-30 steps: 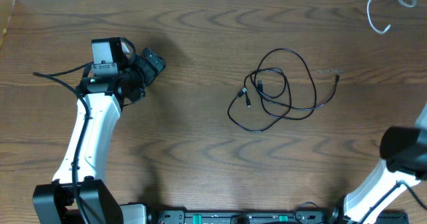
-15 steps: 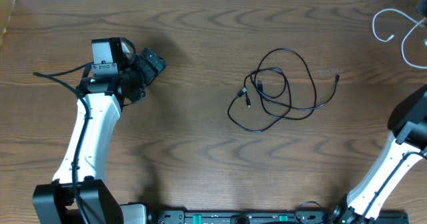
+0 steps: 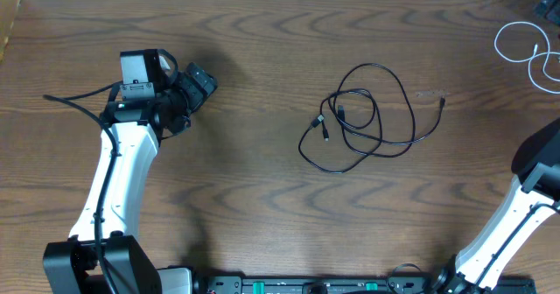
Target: Untangle cables
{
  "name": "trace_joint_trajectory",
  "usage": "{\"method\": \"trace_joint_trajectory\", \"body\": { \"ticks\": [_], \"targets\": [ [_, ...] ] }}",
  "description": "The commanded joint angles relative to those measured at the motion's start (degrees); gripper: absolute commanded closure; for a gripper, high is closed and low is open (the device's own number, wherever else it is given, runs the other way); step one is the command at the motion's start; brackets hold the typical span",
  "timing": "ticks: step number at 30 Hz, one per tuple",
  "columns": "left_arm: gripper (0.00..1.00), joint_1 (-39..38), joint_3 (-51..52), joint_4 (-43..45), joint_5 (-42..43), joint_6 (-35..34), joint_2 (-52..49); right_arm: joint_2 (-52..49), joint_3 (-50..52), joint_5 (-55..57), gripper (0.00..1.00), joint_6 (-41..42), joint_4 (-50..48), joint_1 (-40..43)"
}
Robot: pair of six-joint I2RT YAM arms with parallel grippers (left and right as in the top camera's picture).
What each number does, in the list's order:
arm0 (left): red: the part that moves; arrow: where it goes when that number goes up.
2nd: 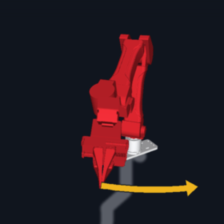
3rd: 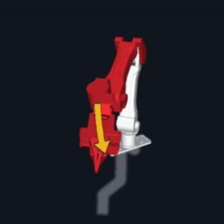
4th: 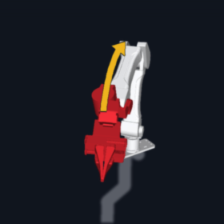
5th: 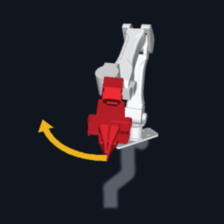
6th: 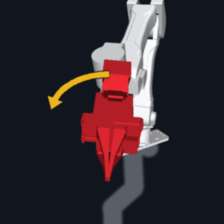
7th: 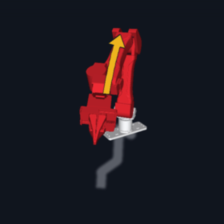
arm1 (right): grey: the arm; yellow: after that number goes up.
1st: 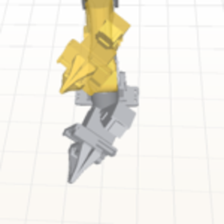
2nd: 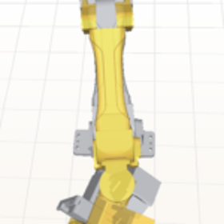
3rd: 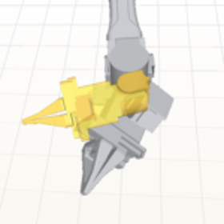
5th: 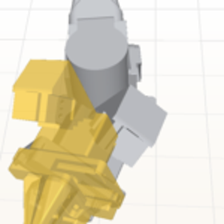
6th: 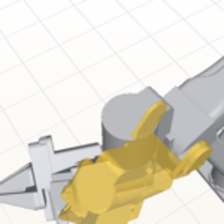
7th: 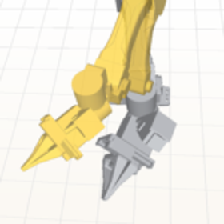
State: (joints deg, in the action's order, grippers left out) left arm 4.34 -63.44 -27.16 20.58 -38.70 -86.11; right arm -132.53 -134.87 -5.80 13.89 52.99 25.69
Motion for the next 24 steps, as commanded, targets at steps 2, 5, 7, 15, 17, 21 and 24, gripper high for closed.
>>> {"method": "trace_joint_trajectory", "body": {
  "ticks": [2,5,7,15,17,21,24],
  "targets": [
    [0.01,0.1,-0.5,-0.3,-1.0,0.8,0.0,10.2,-0.9,-8.9,0.01,0.3,8.2,-5.8],
    [0.01,0.1,-0.5,-0.3,-1.0,0.8,0.0,11.6,-0.9,-11.5,0.01,-2.1,14.2,-9.7],
    [0.01,0.1,-0.5,-0.3,-1.0,0.8,0.0,11.6,-0.9,-12.6,0.01,-4.2,17.9,-12.7],
    [0.01,0.1,-0.5,-0.3,-1.0,0.8,0.0,8.5,0.9,-12.2,0.17,-13.0,30.2,-26.7],
    [0.01,0.1,-0.5,-0.3,-1.0,0.8,0.0,8.0,3.0,-10.7,0.21,-13.1,30.4,-29.3],
    [0.01,0.1,-0.5,-0.3,-1.0,0.8,0.0,7.5,10.6,-10.2,0.26,-12.6,27.7,-34.6],
    [0.01,0.1,-0.5,-0.3,-1.0,0.8,0.0,7.4,17.0,-10.2,0.30,-9.7,23.3,-37.4]
  ]
}}
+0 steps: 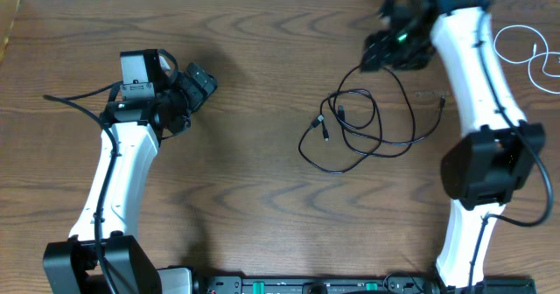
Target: Untangle cables
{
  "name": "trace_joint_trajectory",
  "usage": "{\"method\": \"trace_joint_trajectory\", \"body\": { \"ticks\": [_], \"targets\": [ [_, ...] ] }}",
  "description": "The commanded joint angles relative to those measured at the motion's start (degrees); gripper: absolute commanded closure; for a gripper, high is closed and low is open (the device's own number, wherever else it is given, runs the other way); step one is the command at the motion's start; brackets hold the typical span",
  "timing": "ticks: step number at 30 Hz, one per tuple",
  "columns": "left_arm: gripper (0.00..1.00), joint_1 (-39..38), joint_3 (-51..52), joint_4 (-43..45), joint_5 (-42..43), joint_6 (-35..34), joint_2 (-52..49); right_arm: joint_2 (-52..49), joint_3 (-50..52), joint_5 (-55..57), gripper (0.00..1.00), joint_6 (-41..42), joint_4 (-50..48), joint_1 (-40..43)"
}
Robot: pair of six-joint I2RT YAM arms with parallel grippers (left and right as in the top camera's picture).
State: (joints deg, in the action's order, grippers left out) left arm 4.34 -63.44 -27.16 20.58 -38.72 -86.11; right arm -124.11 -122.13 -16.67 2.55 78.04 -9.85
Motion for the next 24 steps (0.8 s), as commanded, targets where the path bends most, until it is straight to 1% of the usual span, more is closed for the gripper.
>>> {"method": "trace_joint_trajectory", "body": {
  "ticks": [1,7,15,18,19,20,24],
  "targets": [
    [0.01,0.1,-0.5,-0.3,-1.0,0.8,0.0,-1.0,7.0,0.6,0.32,3.2,-3.9,-3.1],
    [0.01,0.1,-0.5,-0.3,-1.0,0.8,0.0,-1.0,16.2,2.7,0.50,7.7,-15.6,-6.9],
    [0.01,0.1,-0.5,-0.3,-1.0,0.8,0.0,-1.5,22.9,3.5,0.63,9.0,-29.6,-12.0],
    [0.01,0.1,-0.5,-0.3,-1.0,0.8,0.0,-1.6,24.6,7.2,0.72,12.7,-31.8,-13.4],
    [0.01,0.1,-0.5,-0.3,-1.0,0.8,0.0,-1.6,25.1,9.1,0.79,13.9,-32.0,-13.8],
    [0.01,0.1,-0.5,-0.3,-1.0,0.8,0.0,-1.6,25.4,10.8,0.83,15.3,-32.0,-14.0],
    [0.01,0.1,-0.5,-0.3,-1.0,0.8,0.0,-1.6,26.4,15.4,0.82,17.8,-32.3,-14.4]
  ]
}}
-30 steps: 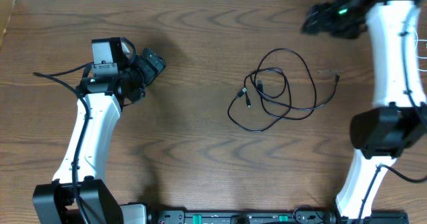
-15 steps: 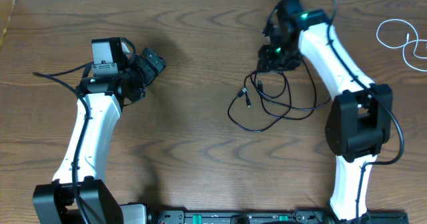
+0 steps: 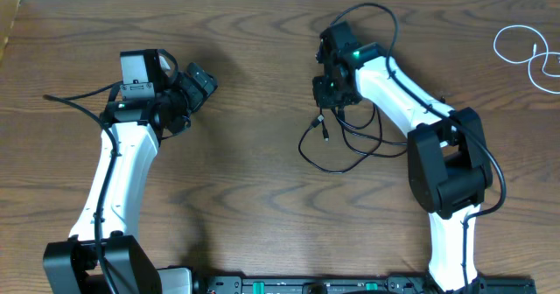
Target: Untangle cables
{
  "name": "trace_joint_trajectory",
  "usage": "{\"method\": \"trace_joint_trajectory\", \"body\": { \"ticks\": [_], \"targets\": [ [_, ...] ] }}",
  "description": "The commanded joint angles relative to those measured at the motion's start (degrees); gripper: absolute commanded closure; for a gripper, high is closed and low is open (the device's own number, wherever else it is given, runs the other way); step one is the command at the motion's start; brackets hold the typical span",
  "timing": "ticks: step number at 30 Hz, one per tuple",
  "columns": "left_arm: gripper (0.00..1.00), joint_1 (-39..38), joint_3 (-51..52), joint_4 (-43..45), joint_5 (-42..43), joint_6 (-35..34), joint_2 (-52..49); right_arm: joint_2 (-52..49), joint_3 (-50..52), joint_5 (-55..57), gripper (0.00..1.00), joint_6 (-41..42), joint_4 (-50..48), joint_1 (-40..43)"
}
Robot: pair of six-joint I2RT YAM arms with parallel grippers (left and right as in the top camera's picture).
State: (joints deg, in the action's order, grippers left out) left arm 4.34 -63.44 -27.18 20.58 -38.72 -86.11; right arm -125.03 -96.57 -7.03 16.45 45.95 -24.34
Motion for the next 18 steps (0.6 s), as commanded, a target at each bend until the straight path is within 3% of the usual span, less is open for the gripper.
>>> {"method": "trace_joint_trajectory", "body": {
  "ticks": [1,18],
  "targets": [
    [0.01,0.1,-0.5,-0.2,-1.0,0.8,0.0,-0.7,1.1,5.9,0.81,3.9,-0.4,0.1],
    [0.01,0.1,-0.5,-0.2,-1.0,0.8,0.0,-0.9,4.9,4.1,0.79,3.5,-5.4,-0.4]
  ]
}}
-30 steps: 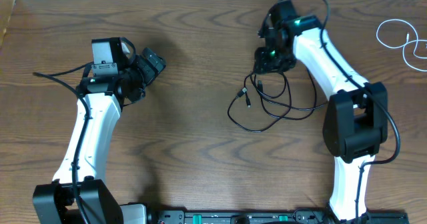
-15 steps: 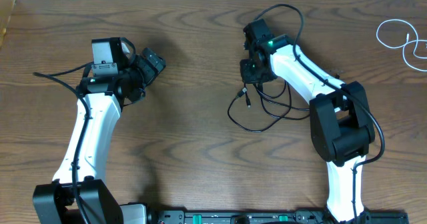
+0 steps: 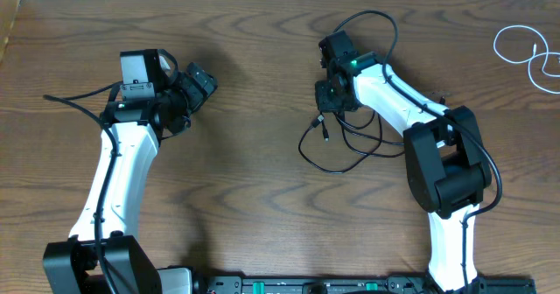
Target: Untangle cables
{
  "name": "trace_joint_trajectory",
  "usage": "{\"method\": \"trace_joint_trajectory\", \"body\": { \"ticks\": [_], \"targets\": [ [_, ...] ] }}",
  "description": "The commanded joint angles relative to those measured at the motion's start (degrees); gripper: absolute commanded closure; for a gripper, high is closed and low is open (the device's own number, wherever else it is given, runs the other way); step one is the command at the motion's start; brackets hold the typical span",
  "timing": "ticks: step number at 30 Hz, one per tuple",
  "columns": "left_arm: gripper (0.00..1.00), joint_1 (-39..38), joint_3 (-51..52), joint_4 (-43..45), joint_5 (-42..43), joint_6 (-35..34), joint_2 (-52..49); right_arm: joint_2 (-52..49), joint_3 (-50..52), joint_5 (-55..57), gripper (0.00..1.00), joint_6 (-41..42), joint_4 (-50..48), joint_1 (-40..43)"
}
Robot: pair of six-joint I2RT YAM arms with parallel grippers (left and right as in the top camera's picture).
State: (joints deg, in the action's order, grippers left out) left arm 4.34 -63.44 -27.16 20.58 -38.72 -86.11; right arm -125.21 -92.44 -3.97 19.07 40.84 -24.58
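A black cable tangle point(image 3: 348, 145) lies right of the table's middle, with loose loops trailing toward the front and a connector end point(image 3: 323, 126) on its left side. My right gripper point(image 3: 331, 95) sits low over the tangle's upper left part and hides the loops beneath it. This overhead view does not show whether its fingers are open or shut on the cable. Another cable end point(image 3: 442, 102) pokes out beside the right forearm. My left gripper point(image 3: 198, 81) hovers far to the left, away from the cables, with its finger gap not readable.
A white cable point(image 3: 523, 51) is coiled at the far right back corner, apart from the black tangle. The right arm's own black wire point(image 3: 378, 18) arches above its wrist. The table's back edge runs close behind both grippers.
My right gripper shifted slightly to the right and toward the back over the tangle's upper left. The black cable's visible loops lie as before. The left arm has not moved.
At first the right arm was drawn back at the right edge and the black tangle lay fully visible. Then its gripper was near the back edge above the tangle. After that it was low on the tangle's upper left, where it remains. The left arm stayed still.
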Motion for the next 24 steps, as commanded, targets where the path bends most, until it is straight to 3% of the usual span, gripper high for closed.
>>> {"method": "trace_joint_trajectory", "body": {
  "ticks": [1,7,9,12,17,24],
  "targets": [
    [0.01,0.1,-0.5,-0.3,-1.0,0.8,0.0,-0.9,0.8,1.0,0.78,0.8,-0.4,-0.2],
    [0.01,0.1,-0.5,-0.3,-1.0,0.8,0.0,-3.6,0.8,0.6,0.80,0.6,-0.6,-0.6],
    [0.01,0.1,-0.5,-0.3,-1.0,0.8,0.0,-4.4,0.8,0.5,0.94,0.6,-0.6,-0.7],
    [0.01,0.1,-0.5,-0.3,-1.0,0.8,0.0,-4.1,0.6,0.4,0.99,0.6,-0.3,-0.6],
    [0.01,0.1,-0.5,-0.3,-1.0,0.8,0.0,-1.0,-1.9,0.3,0.99,0.4,3.3,0.6],
    [0.01,0.1,-0.5,-0.3,-1.0,0.8,0.0,10.7,-13.0,-2.7,0.99,-3.8,10.4,4.4]
  ]
}}
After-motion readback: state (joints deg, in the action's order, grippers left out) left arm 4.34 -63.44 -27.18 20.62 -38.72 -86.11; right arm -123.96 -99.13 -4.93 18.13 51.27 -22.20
